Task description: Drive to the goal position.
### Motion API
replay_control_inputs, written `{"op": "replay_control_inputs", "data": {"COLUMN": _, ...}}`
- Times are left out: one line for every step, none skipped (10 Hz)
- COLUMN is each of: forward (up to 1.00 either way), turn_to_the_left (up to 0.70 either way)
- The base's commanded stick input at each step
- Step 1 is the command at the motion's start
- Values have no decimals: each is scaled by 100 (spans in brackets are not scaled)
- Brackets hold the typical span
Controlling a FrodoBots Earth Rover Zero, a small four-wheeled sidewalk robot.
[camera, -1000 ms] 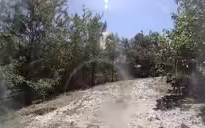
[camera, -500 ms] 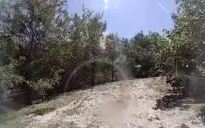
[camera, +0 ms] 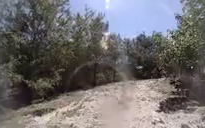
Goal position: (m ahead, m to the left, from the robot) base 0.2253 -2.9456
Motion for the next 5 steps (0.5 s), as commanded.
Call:
{"op": "replay_control_inputs", "data": {"forward": 0, "turn_to_the_left": 0}}
{"op": "replay_control_inputs", "data": {"forward": 0, "turn_to_the_left": 0}}
{"op": "replay_control_inputs", "data": {"forward": 0, "turn_to_the_left": 0}}
{"op": "replay_control_inputs", "data": {"forward": 0, "turn_to_the_left": 0}}
{"op": "replay_control_inputs", "data": {"forward": 0, "turn_to_the_left": 0}}
